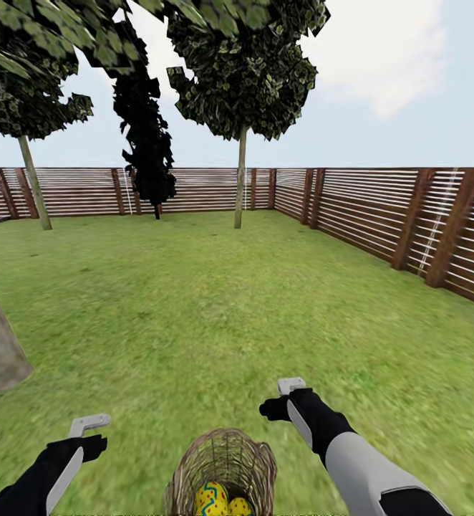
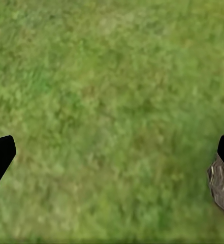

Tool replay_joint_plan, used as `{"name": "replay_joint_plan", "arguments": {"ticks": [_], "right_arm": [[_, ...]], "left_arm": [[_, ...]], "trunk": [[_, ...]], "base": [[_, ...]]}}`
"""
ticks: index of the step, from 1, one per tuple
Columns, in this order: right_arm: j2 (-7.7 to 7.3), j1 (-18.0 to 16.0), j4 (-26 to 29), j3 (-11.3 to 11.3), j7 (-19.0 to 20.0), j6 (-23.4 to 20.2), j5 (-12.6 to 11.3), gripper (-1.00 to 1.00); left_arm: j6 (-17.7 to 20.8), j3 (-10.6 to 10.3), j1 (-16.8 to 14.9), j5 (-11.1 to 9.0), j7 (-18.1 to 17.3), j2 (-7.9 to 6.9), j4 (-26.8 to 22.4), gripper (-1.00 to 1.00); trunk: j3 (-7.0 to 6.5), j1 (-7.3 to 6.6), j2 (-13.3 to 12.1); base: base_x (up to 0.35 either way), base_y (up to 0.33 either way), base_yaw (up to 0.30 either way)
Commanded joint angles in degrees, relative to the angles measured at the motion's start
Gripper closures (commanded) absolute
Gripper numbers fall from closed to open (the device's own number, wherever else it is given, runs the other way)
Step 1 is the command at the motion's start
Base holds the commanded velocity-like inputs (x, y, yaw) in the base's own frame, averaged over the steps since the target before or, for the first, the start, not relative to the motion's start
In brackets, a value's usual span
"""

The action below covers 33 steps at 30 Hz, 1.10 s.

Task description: Take the three Easter eggs out of the wicker basket on the lawn in the garden, then place them on the lawn next to a single tree (choose any tree) so that all three eggs are next to the same tree and none are left in the basket.

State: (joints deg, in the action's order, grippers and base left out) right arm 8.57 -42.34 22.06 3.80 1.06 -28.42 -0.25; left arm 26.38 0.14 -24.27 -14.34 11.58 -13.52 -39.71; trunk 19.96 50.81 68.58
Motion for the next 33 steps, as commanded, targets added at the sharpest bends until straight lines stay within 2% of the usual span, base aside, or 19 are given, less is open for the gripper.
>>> {"name": "replay_joint_plan", "arguments": {"ticks": [1,24,33], "right_arm": [[-0.04,0.0,0.1,0.2,0.1,-0.3,0.0,-1.00],[0.06,0.1,0.1,0.2,0.1,-0.3,-0.1,-1.00],[0.12,0.1,-0.1,0.2,0.1,2.0,-0.1,-1.00]], "left_arm": [[0.3,-0.1,0.0,-0.6,0.4,-0.01,-0.1,-1.00],[0.3,-0.1,0.0,-0.6,0.4,0.02,-0.1,-1.00],[0.3,-0.1,0.0,-0.6,0.6,-0.01,0.1,-1.00]], "trunk": [[0.34,0.23,0.5],[6.58,5.28,9.7],[9.03,7.26,13.3]], "base": [[0.000,0.000,0.000],[0.000,0.000,0.000],[0.000,0.000,0.000]]}}
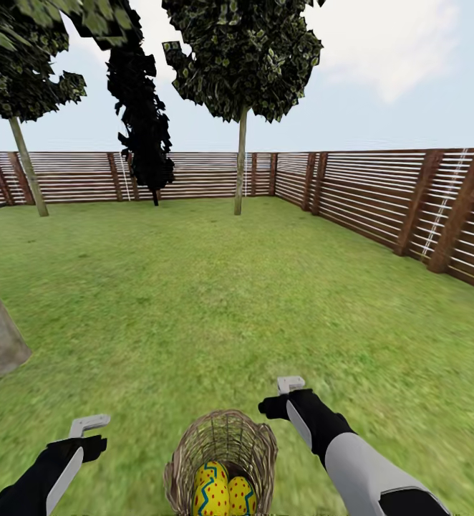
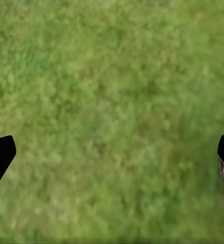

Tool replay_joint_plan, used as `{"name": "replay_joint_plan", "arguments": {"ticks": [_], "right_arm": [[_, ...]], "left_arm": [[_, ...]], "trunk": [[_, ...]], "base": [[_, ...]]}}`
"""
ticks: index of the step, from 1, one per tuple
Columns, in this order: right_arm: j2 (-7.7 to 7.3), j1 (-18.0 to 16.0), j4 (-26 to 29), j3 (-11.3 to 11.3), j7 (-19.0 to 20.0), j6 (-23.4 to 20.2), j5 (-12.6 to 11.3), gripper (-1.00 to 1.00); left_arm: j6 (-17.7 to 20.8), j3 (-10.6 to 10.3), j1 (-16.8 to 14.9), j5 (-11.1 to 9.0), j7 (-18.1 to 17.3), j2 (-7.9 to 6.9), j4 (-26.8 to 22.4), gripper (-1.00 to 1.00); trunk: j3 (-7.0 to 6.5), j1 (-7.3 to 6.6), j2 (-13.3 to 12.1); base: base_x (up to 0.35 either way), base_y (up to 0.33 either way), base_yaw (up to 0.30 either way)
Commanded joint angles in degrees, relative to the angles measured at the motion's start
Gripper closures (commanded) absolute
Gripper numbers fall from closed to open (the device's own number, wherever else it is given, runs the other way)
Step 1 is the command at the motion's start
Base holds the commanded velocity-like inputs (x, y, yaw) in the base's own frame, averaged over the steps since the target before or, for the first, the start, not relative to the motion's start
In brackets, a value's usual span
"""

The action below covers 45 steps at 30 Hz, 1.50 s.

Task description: Take the three Easter eggs out of the wicker basket on the lawn in the garden, then place them on the lawn next to a single tree (choose any tree) so that all three eggs are next to the same tree and none are left in the basket.

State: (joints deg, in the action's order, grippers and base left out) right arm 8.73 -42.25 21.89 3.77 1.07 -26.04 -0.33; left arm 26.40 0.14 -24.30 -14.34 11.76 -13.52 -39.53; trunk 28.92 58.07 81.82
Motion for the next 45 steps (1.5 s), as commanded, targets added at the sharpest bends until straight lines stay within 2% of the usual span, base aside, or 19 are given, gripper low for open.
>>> {"name": "replay_joint_plan", "arguments": {"ticks": [1,10,13,37,45], "right_arm": [[-0.03,0.0,0.1,0.3,0.1,-0.3,0.0,-1.00],[-0.05,0.0,0.1,0.3,0.1,0.0,0.0,-1.00],[-0.04,0.0,0.1,0.3,0.1,0.0,0.0,-1.00],[0.20,0.0,0.1,0.4,0.1,0.0,0.0,-1.00],[0.29,0.0,0.1,0.4,0.1,0.0,0.0,-1.00]], "left_arm": [[0.2,-0.1,0.0,-0.6,0.4,-0.01,-0.1,-1.00],[0.2,-0.1,0.0,-0.6,0.6,0.04,0.2,-1.00],[0.2,-0.1,0.0,-0.6,0.6,0.06,0.2,-1.00],[-1.8,-0.1,0.0,-0.5,0.2,-0.52,0.3,-1.00],[-1.9,-0.1,0.0,-0.5,0.2,-0.54,0.3,-1.00]], "trunk": [[0.34,0.22,0.5],[2.79,2.20,4.1],[3.05,2.20,4.1],[3.32,2.20,4.1],[3.32,2.20,4.1]], "base": [[0.000,0.000,0.000],[0.000,0.000,0.000],[0.000,0.000,0.000],[0.012,-0.002,0.000],[0.001,-0.021,0.168]]}}
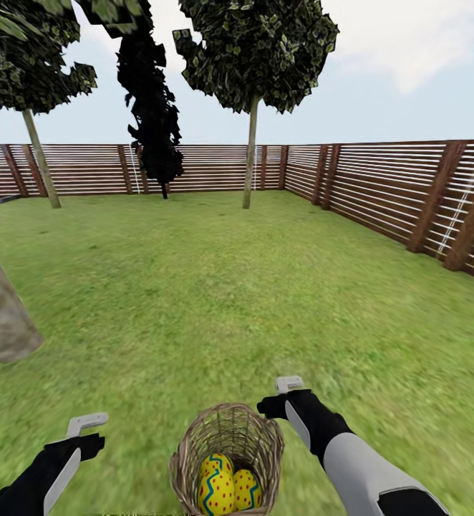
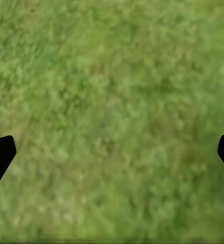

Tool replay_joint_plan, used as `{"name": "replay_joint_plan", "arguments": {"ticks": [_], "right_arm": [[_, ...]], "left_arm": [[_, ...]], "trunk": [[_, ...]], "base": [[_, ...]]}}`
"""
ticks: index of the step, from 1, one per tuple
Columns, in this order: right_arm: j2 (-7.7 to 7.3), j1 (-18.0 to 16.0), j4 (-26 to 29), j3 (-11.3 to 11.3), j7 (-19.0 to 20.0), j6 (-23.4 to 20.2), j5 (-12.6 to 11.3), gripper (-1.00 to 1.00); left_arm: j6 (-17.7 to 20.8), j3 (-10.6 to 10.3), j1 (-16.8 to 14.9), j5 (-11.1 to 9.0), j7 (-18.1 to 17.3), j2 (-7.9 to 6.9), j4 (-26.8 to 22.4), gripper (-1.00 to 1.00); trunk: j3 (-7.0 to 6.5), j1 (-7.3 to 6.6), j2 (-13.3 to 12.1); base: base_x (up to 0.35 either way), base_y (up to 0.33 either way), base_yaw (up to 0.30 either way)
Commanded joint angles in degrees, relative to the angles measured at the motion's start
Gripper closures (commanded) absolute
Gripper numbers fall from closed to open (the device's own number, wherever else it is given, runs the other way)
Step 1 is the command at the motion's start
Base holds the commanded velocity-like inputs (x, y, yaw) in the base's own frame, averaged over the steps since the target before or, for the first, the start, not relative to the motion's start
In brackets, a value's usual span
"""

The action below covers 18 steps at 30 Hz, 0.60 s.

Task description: Take the three Easter eggs out of the wicker basket on the lawn in the garden, then place them on the lawn next to a single tree (choose any tree) so that all three eggs are next to the same tree and none are left in the basket.

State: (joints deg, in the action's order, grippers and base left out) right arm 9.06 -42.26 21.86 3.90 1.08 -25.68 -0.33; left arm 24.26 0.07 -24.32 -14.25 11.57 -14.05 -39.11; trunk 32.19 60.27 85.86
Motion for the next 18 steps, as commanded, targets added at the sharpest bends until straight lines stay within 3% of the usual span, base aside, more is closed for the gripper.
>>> {"name": "replay_joint_plan", "arguments": {"ticks": [1,9,18], "right_arm": [[-0.03,0.0,0.1,0.3,0.1,-0.3,0.0,-1.00],[-0.01,0.0,0.1,0.3,0.1,-0.3,0.0,-1.00],[-0.01,0.0,0.1,0.3,0.2,-0.3,0.0,-1.00]], "left_arm": [[0.3,-0.1,0.0,-0.6,0.4,-0.01,-0.1,-1.00],[0.3,-0.1,0.0,-0.6,0.5,-0.01,-0.1,-1.00],[0.3,-0.1,0.0,-0.6,0.5,-0.01,-0.1,-1.00]], "trunk": [[0.06,0.00,0.0],[0.06,0.00,0.0],[0.06,0.00,0.0]], "base": [[0.000,-0.083,0.265],[0.000,-0.107,0.240],[0.000,-0.069,0.038]]}}
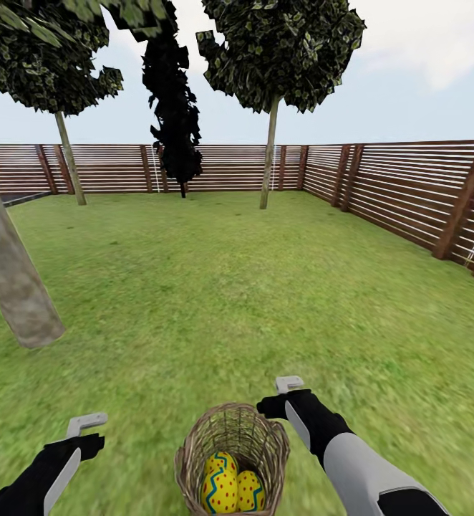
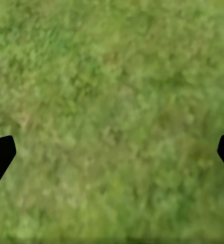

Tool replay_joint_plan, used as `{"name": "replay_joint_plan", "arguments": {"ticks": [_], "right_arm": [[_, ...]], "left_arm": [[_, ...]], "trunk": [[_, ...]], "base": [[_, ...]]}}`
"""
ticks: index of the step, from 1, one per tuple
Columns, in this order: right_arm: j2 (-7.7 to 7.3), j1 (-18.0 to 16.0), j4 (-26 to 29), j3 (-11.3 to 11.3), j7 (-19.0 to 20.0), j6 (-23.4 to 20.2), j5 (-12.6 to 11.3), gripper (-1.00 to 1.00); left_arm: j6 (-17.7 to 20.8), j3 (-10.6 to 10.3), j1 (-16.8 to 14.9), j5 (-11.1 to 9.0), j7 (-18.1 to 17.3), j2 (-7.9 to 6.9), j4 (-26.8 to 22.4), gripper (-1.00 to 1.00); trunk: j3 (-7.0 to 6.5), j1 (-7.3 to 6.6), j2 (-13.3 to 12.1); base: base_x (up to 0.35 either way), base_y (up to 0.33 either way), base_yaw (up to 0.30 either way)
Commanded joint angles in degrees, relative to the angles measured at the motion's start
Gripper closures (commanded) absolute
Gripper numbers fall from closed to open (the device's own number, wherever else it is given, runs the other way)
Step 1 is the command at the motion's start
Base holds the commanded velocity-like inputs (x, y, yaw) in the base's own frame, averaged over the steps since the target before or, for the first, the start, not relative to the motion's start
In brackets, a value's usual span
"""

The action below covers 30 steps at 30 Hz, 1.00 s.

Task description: Take the three Easter eggs out of the wicker basket on the lawn in the garden, then place them on the lawn next to a single tree (choose any tree) so that all three eggs are next to the same tree and none are left in the basket.

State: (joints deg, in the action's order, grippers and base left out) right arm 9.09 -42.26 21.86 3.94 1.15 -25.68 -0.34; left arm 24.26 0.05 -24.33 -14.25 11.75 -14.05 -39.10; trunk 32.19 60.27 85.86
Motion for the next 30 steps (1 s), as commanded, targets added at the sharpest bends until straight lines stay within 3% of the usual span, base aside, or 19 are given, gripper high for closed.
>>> {"name": "replay_joint_plan", "arguments": {"ticks": [1,14,30], "right_arm": [[-0.04,0.0,0.1,0.3,0.1,-0.3,0.0,-1.00],[-0.11,0.0,0.1,0.2,0.1,-0.3,0.0,-1.00],[-0.13,0.0,0.1,0.2,0.1,-0.2,0.0,-1.00]], "left_arm": [[0.3,0.0,0.0,-0.6,0.4,-0.01,-0.1,-1.00],[0.2,0.0,0.0,-0.6,0.4,0.07,-0.3,-1.00],[0.2,0.0,0.0,-0.7,0.6,0.08,-0.2,-1.00]], "trunk": [[0.06,0.00,0.0],[0.06,0.00,0.0],[2.93,3.51,6.4]], "base": [[0.000,-0.054,0.006],[0.000,-0.013,0.001],[0.000,0.000,0.000]]}}
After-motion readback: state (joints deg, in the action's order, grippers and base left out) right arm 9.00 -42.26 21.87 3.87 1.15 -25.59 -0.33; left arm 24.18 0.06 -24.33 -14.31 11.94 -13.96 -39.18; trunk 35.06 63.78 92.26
